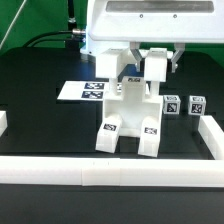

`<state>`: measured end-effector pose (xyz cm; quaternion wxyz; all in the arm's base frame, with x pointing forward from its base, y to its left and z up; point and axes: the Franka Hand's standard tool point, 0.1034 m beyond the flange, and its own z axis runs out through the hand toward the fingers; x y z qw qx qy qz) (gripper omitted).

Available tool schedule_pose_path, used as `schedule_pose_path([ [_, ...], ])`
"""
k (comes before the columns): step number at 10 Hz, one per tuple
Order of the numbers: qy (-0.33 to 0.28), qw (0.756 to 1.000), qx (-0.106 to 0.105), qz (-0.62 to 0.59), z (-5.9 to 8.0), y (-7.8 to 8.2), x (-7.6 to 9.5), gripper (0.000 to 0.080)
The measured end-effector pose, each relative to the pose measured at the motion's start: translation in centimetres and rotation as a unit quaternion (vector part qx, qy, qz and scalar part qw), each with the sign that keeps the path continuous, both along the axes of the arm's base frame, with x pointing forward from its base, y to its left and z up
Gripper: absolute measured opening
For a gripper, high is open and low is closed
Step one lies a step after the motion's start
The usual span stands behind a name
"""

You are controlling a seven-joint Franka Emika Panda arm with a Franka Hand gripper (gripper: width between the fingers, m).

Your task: Assemble chair

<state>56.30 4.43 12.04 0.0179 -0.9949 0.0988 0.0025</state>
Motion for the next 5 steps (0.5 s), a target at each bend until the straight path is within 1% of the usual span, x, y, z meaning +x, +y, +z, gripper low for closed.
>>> schedule_pose_path([
  [5,0.003,1.000,-0.001,0.000,-0.35,-0.07,-0.08,0.0284],
])
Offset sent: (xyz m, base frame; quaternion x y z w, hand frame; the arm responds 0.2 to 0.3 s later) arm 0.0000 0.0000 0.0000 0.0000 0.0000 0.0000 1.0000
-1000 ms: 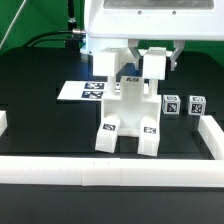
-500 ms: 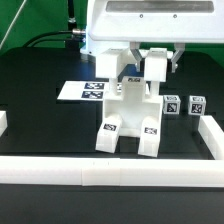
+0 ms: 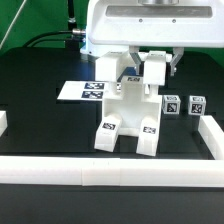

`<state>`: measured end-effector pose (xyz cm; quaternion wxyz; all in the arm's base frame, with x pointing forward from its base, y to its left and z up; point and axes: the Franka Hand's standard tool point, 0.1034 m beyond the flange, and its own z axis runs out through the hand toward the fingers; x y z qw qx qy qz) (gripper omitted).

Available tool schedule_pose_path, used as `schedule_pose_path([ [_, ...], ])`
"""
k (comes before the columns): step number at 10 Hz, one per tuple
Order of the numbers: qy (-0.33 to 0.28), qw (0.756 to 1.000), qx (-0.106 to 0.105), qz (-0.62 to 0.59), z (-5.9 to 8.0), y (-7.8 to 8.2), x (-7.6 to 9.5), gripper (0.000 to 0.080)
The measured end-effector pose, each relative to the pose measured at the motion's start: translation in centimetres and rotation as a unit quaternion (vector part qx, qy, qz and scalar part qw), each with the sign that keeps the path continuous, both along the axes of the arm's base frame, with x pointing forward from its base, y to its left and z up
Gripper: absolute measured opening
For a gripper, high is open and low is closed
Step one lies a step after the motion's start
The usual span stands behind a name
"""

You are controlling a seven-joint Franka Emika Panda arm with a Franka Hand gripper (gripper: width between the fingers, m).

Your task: Assemble chair

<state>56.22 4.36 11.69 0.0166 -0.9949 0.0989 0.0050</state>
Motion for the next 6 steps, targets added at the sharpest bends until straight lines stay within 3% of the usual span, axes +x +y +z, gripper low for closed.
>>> schedule_pose_path([
  [6,0.002,1.000,-0.011,0.001,-3.1,-0.2,-0.1,0.0284],
])
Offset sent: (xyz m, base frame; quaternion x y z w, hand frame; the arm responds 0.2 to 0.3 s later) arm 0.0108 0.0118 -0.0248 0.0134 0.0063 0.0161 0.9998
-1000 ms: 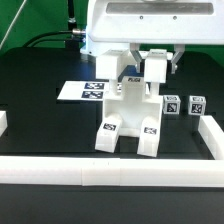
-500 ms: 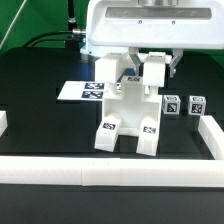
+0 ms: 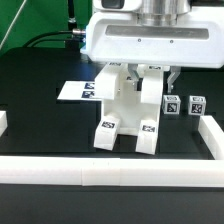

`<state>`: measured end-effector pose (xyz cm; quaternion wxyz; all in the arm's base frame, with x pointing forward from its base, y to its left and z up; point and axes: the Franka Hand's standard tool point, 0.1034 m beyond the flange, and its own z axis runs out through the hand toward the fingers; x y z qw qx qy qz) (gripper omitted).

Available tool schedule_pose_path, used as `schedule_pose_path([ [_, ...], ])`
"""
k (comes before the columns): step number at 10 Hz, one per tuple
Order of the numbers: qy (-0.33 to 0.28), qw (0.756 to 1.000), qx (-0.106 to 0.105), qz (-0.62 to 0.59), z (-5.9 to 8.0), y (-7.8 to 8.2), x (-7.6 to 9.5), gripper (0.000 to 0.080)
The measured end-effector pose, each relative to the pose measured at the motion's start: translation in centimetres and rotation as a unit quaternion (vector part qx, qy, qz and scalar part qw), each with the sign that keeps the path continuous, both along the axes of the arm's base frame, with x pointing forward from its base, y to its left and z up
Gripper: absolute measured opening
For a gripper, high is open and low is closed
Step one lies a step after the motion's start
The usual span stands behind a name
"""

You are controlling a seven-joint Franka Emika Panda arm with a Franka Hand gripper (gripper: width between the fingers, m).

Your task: Assemble chair

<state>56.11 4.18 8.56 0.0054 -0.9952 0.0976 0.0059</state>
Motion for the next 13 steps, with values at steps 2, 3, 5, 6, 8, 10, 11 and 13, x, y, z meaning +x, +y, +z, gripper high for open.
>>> schedule_pose_path([
  [2,-0.001,1.000,-0.003,0.000,-0.8,-0.1,0.0,0.0284],
  [3,-0.007,1.000,-0.005,0.000,-0.9,-0.2,0.2,0.0284],
  [5,-0.016,1.000,-0.006,0.001,-1.0,-0.2,0.5,0.0284],
  [6,-0.016,1.000,-0.006,0.002,-1.0,-0.2,0.5,0.0284],
  [8,-0.016,1.000,-0.006,0.002,-1.0,-0.3,0.6,0.0284],
  [10,-0.016,1.000,-0.006,0.001,-1.0,-0.5,0.6,0.0540],
  [11,-0.016,1.000,-0.007,0.002,-1.0,-0.8,0.6,0.0540],
  [13,-0.017,1.000,-0.007,0.000,-0.9,-1.3,0.7,0.0625],
])
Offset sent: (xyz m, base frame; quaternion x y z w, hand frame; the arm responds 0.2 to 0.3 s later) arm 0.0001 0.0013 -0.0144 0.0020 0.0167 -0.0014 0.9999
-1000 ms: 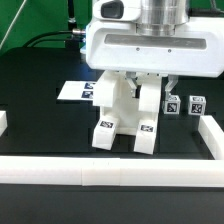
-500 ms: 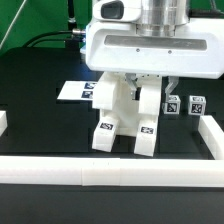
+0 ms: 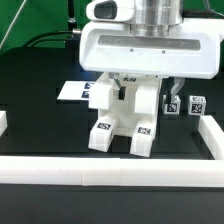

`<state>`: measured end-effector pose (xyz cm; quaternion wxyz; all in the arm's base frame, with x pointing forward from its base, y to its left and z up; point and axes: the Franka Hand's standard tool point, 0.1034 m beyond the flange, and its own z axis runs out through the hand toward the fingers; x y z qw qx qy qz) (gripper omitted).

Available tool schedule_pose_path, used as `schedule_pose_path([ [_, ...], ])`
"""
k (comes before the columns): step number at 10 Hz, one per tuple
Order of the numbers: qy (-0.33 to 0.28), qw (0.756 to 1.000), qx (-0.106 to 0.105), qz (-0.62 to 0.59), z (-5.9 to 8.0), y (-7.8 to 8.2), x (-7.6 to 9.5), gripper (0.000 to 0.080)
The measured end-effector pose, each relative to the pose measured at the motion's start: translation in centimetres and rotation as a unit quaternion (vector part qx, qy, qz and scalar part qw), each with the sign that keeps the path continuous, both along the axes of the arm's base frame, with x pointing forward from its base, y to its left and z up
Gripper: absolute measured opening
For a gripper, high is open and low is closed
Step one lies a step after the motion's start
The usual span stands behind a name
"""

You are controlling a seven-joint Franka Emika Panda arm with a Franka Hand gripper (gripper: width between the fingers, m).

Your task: Assemble chair

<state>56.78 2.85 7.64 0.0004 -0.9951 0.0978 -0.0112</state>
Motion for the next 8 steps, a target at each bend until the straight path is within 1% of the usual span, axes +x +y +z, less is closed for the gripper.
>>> schedule_pose_path([
  [1,-0.001,1.000,0.000,0.000,0.2,-0.1,0.1,0.0645],
  [2,-0.003,1.000,0.001,0.000,0.5,-0.2,0.3,0.0648],
  [4,-0.005,1.000,0.004,0.006,1.8,-0.4,0.9,0.0649],
  [6,0.002,1.000,0.011,0.019,3.8,-0.7,1.3,0.0649],
  [7,0.010,1.000,0.017,0.017,5.1,-0.7,1.0,0.0649],
  [8,0.011,1.000,0.023,0.010,6.4,-0.2,0.6,0.0649],
])
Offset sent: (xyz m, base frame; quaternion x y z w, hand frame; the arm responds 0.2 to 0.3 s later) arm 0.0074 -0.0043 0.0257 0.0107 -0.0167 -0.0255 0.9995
